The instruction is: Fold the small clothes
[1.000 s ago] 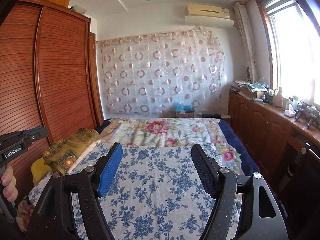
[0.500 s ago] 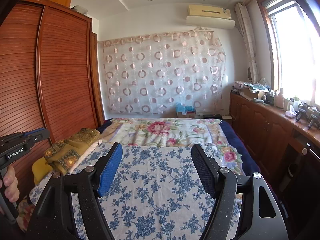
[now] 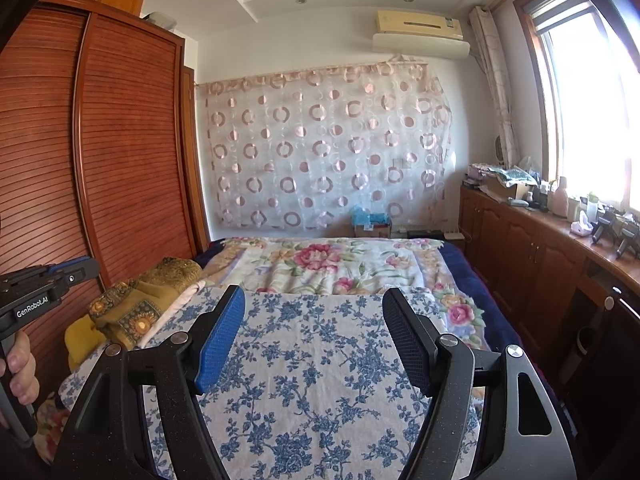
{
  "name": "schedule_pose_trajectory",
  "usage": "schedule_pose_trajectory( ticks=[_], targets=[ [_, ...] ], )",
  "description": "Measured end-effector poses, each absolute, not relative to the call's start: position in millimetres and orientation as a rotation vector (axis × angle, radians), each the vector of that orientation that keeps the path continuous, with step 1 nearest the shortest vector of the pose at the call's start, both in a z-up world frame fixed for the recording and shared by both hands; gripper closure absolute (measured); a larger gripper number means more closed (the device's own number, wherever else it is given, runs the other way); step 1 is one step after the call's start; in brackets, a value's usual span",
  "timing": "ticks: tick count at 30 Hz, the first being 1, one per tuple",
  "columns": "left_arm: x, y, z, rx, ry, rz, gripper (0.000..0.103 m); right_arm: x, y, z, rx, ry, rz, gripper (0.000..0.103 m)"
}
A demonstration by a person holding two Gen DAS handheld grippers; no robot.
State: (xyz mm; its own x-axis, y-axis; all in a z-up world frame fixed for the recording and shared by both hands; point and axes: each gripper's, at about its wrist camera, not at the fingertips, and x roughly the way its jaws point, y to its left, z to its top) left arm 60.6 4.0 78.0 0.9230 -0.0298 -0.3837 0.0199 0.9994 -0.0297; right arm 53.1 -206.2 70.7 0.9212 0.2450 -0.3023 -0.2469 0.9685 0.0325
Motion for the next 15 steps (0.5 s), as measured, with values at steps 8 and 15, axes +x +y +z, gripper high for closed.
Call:
schedule_pose_trajectory(
  ticks=[8, 15],
  targets=[
    [60.4, 5.2, 77.7, -0.023, 0.393, -0.026, 0.093, 55.3, -204.6, 70.3, -0.006, 0.310, 0.253, 0.030],
    [60.9, 6.7, 77.5, -0.024, 0.392, -0.023, 0.093, 55.2, -205.1, 69.6, -0.006, 0.308, 0.252, 0.030]
  ],
)
